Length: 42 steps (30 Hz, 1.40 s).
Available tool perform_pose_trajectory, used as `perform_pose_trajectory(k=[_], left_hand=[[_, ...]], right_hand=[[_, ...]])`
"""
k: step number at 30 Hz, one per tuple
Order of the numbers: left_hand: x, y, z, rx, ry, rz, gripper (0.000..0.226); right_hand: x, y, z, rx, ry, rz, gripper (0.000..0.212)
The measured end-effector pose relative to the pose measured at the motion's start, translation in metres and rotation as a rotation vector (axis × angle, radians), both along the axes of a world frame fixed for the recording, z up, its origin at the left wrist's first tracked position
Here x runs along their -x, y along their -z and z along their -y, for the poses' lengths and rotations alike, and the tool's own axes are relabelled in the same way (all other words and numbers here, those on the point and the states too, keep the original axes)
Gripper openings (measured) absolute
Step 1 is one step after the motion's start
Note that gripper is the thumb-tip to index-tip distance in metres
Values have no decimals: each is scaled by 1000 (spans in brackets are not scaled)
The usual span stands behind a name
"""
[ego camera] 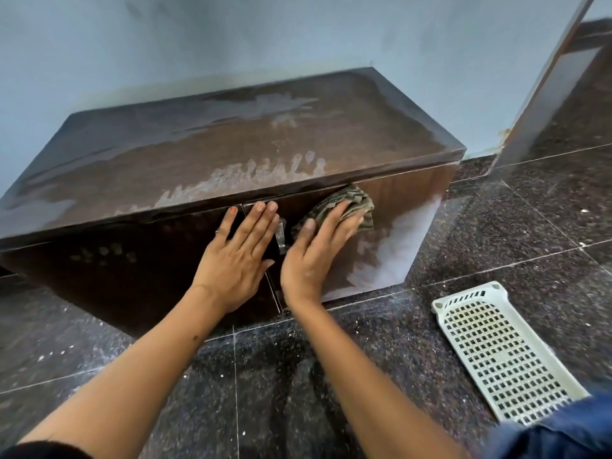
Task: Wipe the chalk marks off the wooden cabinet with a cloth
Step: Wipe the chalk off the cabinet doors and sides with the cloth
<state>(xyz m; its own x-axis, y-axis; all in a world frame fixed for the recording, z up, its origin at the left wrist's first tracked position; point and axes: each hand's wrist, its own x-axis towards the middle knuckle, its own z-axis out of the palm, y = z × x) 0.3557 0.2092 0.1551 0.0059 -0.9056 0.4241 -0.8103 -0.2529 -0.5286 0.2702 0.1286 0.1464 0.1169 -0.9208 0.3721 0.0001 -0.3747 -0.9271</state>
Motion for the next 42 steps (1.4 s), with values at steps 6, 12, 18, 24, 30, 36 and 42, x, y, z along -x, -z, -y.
perform_pose_trajectory(k=[6,12,18,24,30,36,42], left_hand=[[-1,3,-1,-11,-18,3,72],[-1,3,-1,-8,-16,4,71],[2,2,1,-8,-51,18,73],[3,3,1,-12,-59,11,74],[3,1,0,-23,-68,23,74],[4,0,0,-41,-86,29,74],[4,0,0,-40,-67,4,75]], right_hand=[[26,-22,96,-156,250,116,54],[39,11,132,-486,402,221,50],[2,18,38,-686,144,137,55],[0,-20,51,-446,169,218,54],[27,21,102,-631,327,199,51],[38,74,116,-971,78,172,56],[22,-17,91,-690,196,177,54]])
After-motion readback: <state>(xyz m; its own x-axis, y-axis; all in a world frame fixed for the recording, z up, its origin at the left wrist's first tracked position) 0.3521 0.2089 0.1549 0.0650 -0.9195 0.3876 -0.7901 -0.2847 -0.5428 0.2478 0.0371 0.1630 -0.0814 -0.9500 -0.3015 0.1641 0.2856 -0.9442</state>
